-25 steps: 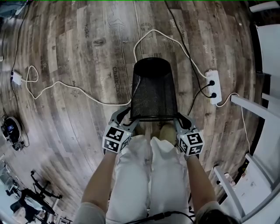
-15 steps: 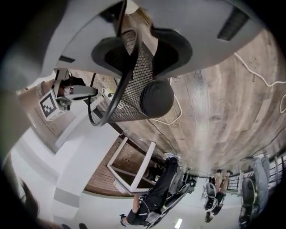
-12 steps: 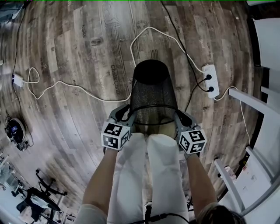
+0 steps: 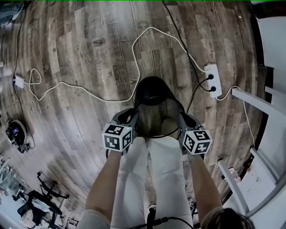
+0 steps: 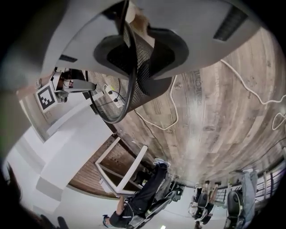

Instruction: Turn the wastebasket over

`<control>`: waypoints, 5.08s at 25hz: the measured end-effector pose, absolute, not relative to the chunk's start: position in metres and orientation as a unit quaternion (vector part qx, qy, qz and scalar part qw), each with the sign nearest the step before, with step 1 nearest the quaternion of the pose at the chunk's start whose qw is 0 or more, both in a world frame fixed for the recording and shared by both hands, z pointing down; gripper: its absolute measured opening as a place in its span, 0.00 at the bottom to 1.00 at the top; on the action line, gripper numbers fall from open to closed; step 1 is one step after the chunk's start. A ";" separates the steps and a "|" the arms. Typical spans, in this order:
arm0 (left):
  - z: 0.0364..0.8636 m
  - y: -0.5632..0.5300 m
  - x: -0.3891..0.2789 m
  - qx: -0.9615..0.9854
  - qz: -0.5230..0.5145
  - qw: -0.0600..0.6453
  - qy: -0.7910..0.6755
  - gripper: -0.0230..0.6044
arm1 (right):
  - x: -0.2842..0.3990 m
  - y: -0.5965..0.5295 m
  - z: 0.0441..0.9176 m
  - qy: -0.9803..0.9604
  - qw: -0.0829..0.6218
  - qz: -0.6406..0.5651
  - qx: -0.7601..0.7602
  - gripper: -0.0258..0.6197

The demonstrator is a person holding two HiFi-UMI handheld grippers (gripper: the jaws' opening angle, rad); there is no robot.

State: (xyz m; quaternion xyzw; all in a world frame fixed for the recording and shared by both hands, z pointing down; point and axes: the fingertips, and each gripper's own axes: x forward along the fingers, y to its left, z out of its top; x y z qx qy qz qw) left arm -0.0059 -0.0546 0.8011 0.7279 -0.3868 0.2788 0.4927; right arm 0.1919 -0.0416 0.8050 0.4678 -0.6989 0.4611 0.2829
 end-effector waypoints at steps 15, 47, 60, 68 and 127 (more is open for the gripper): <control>0.825 -0.043 -0.008 0.684 0.293 0.530 -0.407 0.17 | 0.190 -0.032 0.816 -0.670 0.295 0.486 0.479 0.08; 0.766 -0.065 -0.019 0.742 0.264 0.414 -0.456 0.18 | 0.177 -0.064 0.757 -0.743 0.246 0.379 0.494 0.21; 0.695 -0.066 0.000 0.787 0.271 0.365 -0.418 0.06 | 0.177 -0.056 0.690 -0.763 0.233 0.357 0.486 0.04; 0.627 -0.064 -0.002 0.806 0.249 0.339 -0.416 0.03 | 0.171 -0.052 0.621 -0.795 0.220 0.322 0.464 0.04; 0.094 -0.097 -0.051 0.865 -0.001 0.128 -0.485 0.03 | 0.141 -0.059 0.087 -0.892 0.049 0.113 0.435 0.04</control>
